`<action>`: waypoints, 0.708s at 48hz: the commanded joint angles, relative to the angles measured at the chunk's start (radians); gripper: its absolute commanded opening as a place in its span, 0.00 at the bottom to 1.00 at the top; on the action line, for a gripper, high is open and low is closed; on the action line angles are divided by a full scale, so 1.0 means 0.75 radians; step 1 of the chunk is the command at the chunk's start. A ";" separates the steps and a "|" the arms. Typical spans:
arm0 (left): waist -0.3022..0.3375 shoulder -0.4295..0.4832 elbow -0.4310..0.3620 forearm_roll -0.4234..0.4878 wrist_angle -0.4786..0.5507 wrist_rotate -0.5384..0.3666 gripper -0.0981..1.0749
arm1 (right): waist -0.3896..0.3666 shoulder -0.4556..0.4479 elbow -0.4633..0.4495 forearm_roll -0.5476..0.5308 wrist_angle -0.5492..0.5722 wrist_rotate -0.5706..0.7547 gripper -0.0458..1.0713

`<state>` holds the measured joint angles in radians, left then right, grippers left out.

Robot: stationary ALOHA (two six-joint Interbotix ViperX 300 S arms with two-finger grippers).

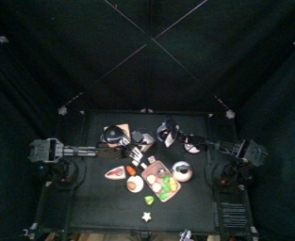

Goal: Grab carrot

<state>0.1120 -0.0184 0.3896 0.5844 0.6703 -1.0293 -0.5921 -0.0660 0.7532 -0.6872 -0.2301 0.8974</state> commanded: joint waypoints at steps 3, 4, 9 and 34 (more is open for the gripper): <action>-0.014 -0.059 -0.025 0.014 0.022 0.004 0.56 | -0.006 -0.029 -0.018 0.000 -0.008 -0.002 0.56; -0.016 -0.070 -0.025 0.018 0.031 0.004 0.56 | -0.006 -0.029 -0.018 0.000 -0.008 -0.002 0.56; -0.041 -0.125 -0.010 0.049 0.080 0.004 0.56 | -0.006 -0.029 -0.016 -0.002 -0.008 -0.002 0.56; -0.254 -0.513 0.166 0.147 0.170 0.000 0.56 | -0.006 -0.043 -0.012 -0.002 -0.008 -0.002 0.56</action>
<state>-0.0552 -0.3497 0.5077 0.6703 0.8007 -1.0308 -0.5921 -0.0660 0.7517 -0.6888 -0.2301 0.8989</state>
